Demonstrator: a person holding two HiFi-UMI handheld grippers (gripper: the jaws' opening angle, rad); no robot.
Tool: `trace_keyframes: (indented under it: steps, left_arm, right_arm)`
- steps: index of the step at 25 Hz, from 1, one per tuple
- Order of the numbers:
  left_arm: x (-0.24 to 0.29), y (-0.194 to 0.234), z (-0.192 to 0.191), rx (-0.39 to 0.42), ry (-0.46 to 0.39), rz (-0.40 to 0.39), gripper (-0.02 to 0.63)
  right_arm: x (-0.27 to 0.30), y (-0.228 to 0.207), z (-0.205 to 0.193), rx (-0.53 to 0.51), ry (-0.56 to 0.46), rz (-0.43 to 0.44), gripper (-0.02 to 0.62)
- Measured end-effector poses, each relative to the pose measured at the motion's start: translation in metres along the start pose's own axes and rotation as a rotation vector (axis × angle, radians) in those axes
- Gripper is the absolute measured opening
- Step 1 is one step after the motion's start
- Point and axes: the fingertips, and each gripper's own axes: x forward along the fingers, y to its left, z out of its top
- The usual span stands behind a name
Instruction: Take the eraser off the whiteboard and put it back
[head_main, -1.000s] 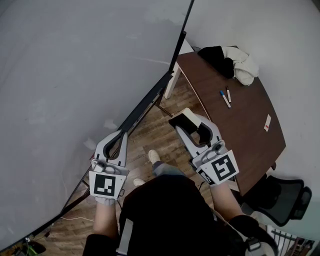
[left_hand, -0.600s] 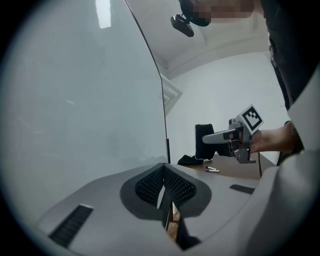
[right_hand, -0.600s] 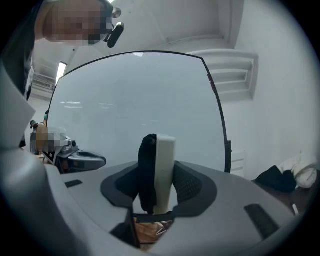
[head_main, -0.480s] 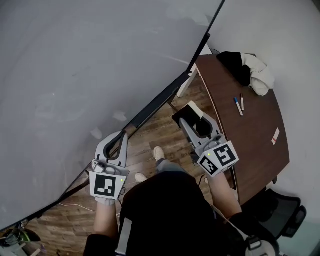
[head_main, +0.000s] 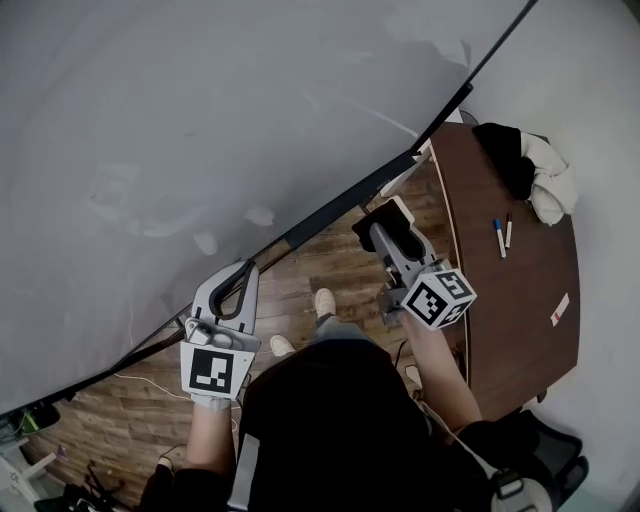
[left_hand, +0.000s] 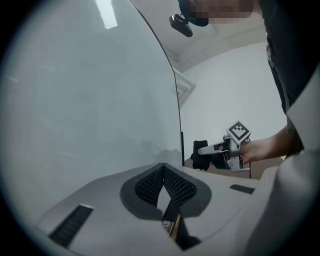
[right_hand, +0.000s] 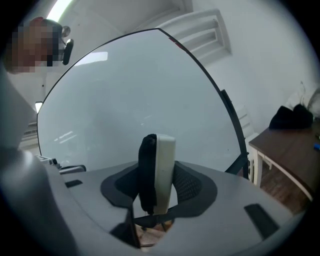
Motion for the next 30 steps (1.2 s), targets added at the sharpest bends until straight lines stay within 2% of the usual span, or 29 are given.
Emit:
trace_keyframes:
  steps: [14, 24, 30]
  left_arm:
    - [0.004, 0.026, -0.021, -0.036, 0.068, 0.109, 0.006]
    - [0.005, 0.042, -0.030, -0.058, 0.105, 0.175, 0.006]
    - [0.005, 0.046, -0.032, -0.058, 0.120, 0.189, 0.006]
  right_arm:
    - [0.076, -0.071, -0.068, 0.316, 0.136, -0.026, 0.181]
    - [0.116, -0.109, -0.114, 0.482, 0.213, -0.071, 0.181]
    - [0.129, -0.121, -0.132, 0.582, 0.237, -0.084, 0.181]
